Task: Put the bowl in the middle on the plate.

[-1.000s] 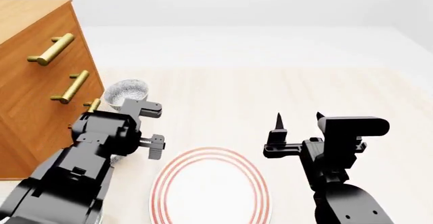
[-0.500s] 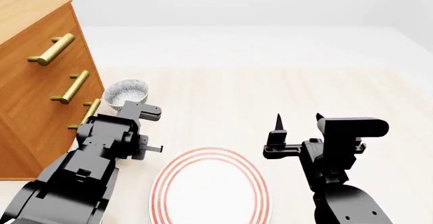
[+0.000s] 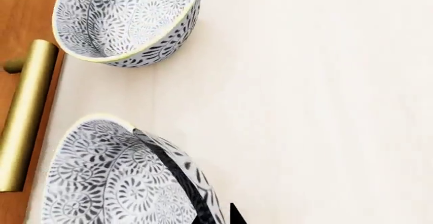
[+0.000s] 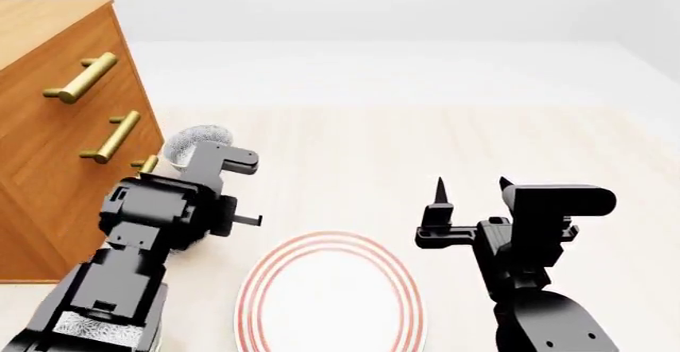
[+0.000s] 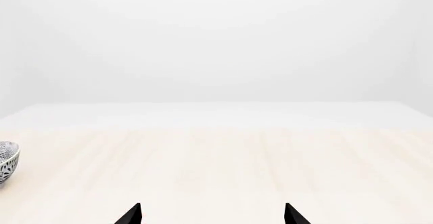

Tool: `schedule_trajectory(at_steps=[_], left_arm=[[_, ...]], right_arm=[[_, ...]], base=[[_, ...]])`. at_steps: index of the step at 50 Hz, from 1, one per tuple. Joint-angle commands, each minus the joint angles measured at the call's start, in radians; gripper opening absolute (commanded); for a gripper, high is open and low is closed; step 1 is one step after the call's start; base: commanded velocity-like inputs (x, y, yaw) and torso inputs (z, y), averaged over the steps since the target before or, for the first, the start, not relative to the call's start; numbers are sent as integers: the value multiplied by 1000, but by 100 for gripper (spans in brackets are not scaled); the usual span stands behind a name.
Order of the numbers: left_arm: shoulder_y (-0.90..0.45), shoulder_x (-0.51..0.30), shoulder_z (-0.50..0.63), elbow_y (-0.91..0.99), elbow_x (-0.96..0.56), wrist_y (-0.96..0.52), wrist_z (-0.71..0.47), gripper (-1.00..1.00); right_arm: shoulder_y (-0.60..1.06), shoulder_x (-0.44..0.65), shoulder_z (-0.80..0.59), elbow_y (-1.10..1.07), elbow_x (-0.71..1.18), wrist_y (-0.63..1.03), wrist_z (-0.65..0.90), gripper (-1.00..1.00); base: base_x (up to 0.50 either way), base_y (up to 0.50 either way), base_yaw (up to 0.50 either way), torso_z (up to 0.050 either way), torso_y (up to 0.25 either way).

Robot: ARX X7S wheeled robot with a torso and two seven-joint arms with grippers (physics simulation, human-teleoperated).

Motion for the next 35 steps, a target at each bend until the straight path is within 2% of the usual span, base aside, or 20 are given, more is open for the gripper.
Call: schedule_trajectory(at_steps=[1, 3, 4, 13, 23, 27, 28, 30, 31, 35], left_arm=[[78, -57, -53, 428, -69, -167, -25, -100], [79, -57, -53, 429, -70, -167, -25, -100], [86, -65, -66, 513, -95, -200, -18, -100], [144, -101, -22, 836, -164, -313, -10, -100], [222, -185, 119, 1251, -253, -405, -6, -100], [233, -212, 166, 1319, -264, -391, -12, -100], [237, -237, 224, 1371, -259, -372, -15, -100], [242, -238, 227, 1383, -266, -376, -18, -100], [244, -257, 279, 1432, -267, -372, -20, -100], [237, -278, 356, 1507, -275, -381, -29, -100]], right_arm=[[6, 5, 3, -13, 12, 13, 9, 100], [6, 6, 3, -13, 13, 14, 10, 100], [0, 5, 0, -3, 8, -5, 7, 100], [3, 7, 1, -1, 12, -4, 15, 100], [0, 9, 12, -8, 19, -4, 27, 100], [3, 11, 16, -15, 25, 4, 32, 100], [-1, 9, 15, -7, 22, -7, 32, 100], [-2, 9, 14, -7, 23, -7, 33, 100], [5, 11, 17, -14, 29, 9, 36, 100], [5, 13, 19, -17, 32, 10, 39, 100]], base=[[0, 0, 0, 0, 0], [0, 0, 0, 0, 0], [0, 0, 0, 0, 0], [0, 0, 0, 0, 0], [0, 0, 0, 0, 0], [0, 0, 0, 0, 0], [0, 0, 0, 0, 0], [0, 0, 0, 0, 0], [0, 0, 0, 0, 0], [0, 0, 0, 0, 0]])
